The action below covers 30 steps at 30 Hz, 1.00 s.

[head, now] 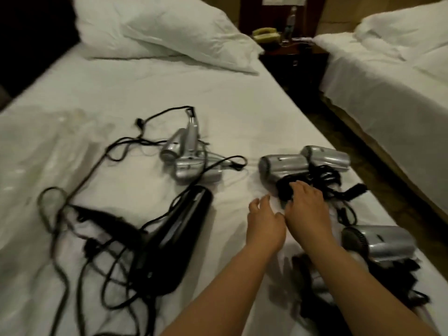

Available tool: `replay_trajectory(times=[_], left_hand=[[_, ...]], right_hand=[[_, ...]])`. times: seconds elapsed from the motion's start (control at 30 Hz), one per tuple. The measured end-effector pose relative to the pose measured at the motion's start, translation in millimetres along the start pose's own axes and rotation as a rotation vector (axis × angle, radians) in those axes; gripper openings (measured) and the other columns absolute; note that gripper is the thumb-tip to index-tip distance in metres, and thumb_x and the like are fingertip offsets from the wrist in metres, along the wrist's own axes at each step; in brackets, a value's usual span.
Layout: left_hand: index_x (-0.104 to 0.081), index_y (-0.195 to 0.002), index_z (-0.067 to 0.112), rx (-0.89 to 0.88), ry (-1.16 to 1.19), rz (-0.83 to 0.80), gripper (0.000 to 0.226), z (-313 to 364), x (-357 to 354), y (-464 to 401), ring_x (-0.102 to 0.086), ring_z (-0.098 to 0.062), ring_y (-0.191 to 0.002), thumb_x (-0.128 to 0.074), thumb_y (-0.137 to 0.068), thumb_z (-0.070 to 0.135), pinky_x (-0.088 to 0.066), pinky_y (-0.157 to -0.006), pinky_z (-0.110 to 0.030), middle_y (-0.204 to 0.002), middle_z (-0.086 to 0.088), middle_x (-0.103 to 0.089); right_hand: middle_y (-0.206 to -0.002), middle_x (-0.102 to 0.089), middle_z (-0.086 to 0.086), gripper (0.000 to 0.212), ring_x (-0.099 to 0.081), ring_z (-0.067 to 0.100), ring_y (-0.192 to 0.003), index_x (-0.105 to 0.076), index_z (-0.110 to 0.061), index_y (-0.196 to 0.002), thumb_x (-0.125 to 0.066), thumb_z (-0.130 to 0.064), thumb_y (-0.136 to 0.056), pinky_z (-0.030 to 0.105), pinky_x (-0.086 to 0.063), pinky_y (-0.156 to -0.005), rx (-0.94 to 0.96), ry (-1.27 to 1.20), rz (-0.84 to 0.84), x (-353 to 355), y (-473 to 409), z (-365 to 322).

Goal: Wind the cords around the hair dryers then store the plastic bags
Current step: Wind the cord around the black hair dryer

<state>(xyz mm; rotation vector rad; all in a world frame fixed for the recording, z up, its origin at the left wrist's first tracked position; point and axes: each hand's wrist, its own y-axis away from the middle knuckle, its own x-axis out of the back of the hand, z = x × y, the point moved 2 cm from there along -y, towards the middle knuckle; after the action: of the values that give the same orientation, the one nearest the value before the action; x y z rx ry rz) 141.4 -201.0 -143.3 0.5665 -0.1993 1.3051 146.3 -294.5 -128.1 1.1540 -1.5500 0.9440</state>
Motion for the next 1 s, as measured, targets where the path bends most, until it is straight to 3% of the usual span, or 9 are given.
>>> replay_trajectory(times=[0.17,0.3,0.37,0.43,0.53,0.63,0.8,0.97,1.0], left_hand=[[-0.049,-0.134,0.014,-0.113,-0.001,0.225,0.045,-26.5,71.1,52.6,-0.045,-0.016,-0.124,-0.038,-0.093,0.0,-0.033,-0.103,-0.022,-0.137,-0.004,-0.049],[-0.057,-0.125,0.011,-0.209,-0.04,0.371,0.04,-57.0,126.8,98.7,-0.051,-0.014,-0.115,-0.042,-0.091,-0.003,-0.034,-0.096,-0.012,-0.126,-0.004,-0.057],[-0.056,-0.124,0.011,-0.241,-0.144,0.431,0.036,-77.8,151.0,113.2,-0.045,-0.013,-0.119,-0.044,-0.092,0.001,-0.03,-0.098,-0.012,-0.127,-0.003,-0.053],[-0.049,-0.132,0.012,-0.2,-0.263,0.431,0.039,-99.3,167.2,119.9,-0.036,-0.014,-0.127,-0.045,-0.093,0.008,-0.028,-0.107,-0.02,-0.136,-0.002,-0.045],[-0.029,-0.145,0.016,-0.054,-0.282,0.252,0.05,-126.1,174.8,131.1,-0.032,-0.016,-0.134,-0.043,-0.097,0.02,-0.029,-0.11,-0.027,-0.148,-0.002,-0.032],[-0.012,-0.15,0.018,-0.037,-0.281,0.14,0.067,-135.7,169.1,143.8,-0.031,-0.018,-0.136,-0.046,-0.094,0.012,-0.033,-0.107,-0.026,-0.154,-0.003,-0.02],[-0.023,-0.148,0.027,-0.131,-0.208,0.144,0.067,-137.0,156.5,164.1,-0.029,-0.013,-0.139,-0.045,-0.088,0.004,-0.027,-0.113,-0.026,-0.153,0.002,-0.027],[-0.002,-0.15,0.035,-0.148,-0.642,0.239,0.078,-129.8,165.1,173.2,0.005,-0.022,-0.146,-0.049,-0.092,0.014,-0.006,-0.118,-0.037,-0.16,0.003,0.005],[0.003,-0.149,0.037,-0.153,-0.711,0.295,0.081,-124.5,168.8,174.9,0.01,-0.023,-0.146,-0.05,-0.092,0.016,-0.003,-0.117,-0.04,-0.159,0.001,0.01]], right_hand=[[-0.138,-0.046,0.012,0.041,-0.04,0.029,-0.125,-0.049,-0.006,-0.13,-0.046,-0.001,-0.089,0.028,-0.026,-0.1,0.213,-0.283,-0.073,-11.7,41.2,-81.9],[-0.12,-0.056,0.009,0.025,-0.053,0.026,-0.106,-0.056,-0.012,-0.115,-0.05,-0.015,-0.091,0.032,-0.041,-0.088,0.251,-0.448,-0.133,-35.9,83.0,-139.9],[-0.121,-0.055,0.011,0.038,-0.056,0.027,-0.102,-0.05,-0.013,-0.121,-0.057,-0.028,-0.086,0.037,-0.049,-0.084,0.108,-0.54,-0.171,-47.7,98.3,-161.3],[-0.127,-0.051,0.014,0.068,-0.057,0.031,-0.106,-0.038,-0.012,-0.134,-0.07,-0.034,-0.078,0.038,-0.051,-0.084,-0.175,-0.814,-0.303,-56.4,108.5,-174.8],[-0.128,-0.051,0.018,0.092,-0.056,0.036,-0.109,-0.022,-0.009,-0.141,-0.078,-0.034,-0.073,0.048,-0.05,-0.091,-0.53,-1.136,-0.478,-62.0,120.0,-185.2],[-0.127,-0.052,0.018,0.093,-0.057,0.035,-0.107,-0.02,-0.012,-0.142,-0.079,-0.03,-0.072,0.051,-0.051,-0.09,-0.623,-1.206,-0.516,-62.3,123.5,-181.1],[-0.116,-0.056,0.019,0.091,-0.06,0.037,-0.097,-0.031,-0.011,-0.139,-0.082,-0.03,-0.066,0.052,-0.054,-0.08,-0.732,-1.328,-0.499,-54.1,148.1,-165.8],[-0.11,-0.064,0.017,0.116,-0.065,0.039,-0.092,-0.047,-0.014,-0.129,-0.084,-0.047,-0.024,0.055,-0.055,-0.076,-0.782,-1.445,-0.44,-38.9,170.0,-126.8],[-0.109,-0.065,0.017,0.116,-0.066,0.039,-0.091,-0.049,-0.014,-0.128,-0.083,-0.048,-0.022,0.054,-0.055,-0.078,-0.772,-1.461,-0.435,-31.8,174.7,-118.4]])
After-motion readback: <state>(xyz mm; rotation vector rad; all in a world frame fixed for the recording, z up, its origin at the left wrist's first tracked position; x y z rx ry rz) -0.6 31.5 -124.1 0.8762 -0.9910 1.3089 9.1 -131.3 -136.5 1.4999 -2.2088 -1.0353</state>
